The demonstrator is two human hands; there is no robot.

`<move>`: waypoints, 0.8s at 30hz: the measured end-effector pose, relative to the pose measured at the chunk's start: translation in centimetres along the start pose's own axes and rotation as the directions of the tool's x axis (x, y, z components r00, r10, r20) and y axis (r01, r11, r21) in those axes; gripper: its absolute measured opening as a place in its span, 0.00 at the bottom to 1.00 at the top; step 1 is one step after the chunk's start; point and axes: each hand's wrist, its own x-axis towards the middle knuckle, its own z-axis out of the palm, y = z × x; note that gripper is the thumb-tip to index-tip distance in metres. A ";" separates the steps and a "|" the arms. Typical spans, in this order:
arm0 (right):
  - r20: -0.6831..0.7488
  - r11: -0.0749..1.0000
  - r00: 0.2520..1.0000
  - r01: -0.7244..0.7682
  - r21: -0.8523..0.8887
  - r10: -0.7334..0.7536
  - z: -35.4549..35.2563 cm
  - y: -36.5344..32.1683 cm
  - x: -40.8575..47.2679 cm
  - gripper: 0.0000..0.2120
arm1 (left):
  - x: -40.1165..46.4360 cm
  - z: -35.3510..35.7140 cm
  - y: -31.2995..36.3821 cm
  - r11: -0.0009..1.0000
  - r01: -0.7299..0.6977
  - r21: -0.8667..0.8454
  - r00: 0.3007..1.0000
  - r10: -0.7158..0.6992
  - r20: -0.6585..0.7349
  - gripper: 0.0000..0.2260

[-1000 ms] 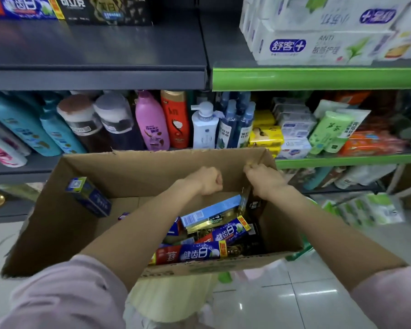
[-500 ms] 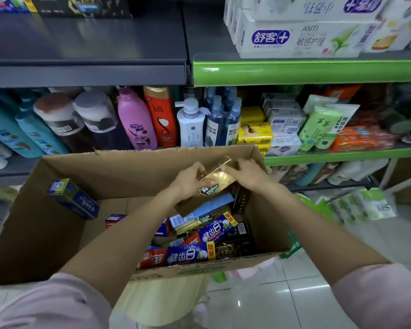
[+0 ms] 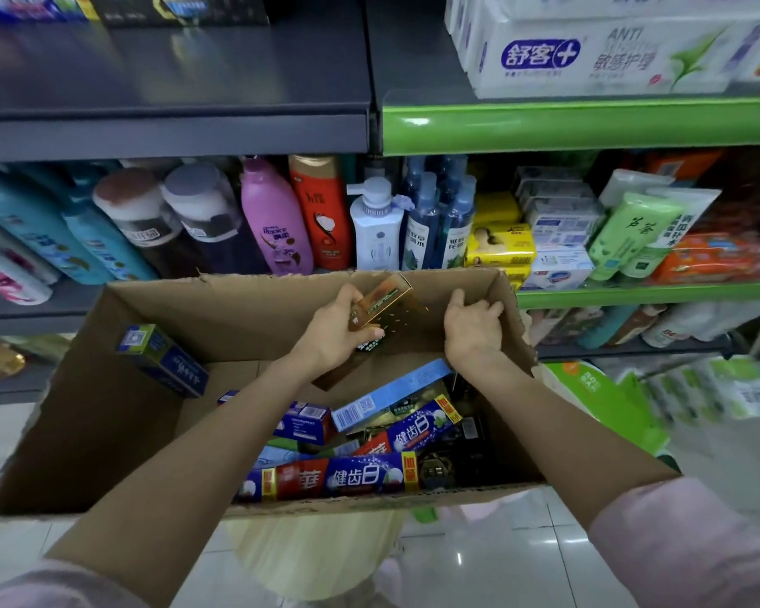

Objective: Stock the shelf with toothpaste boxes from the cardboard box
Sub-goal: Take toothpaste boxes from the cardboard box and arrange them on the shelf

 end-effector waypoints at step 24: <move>-0.417 0.243 0.876 0.471 0.848 -0.244 -18.7 -7.4 -7.3 0.03 | -8.4 -18.2 6.1 0.988 -0.118 0.102 0.766 0.156 -0.624 0.20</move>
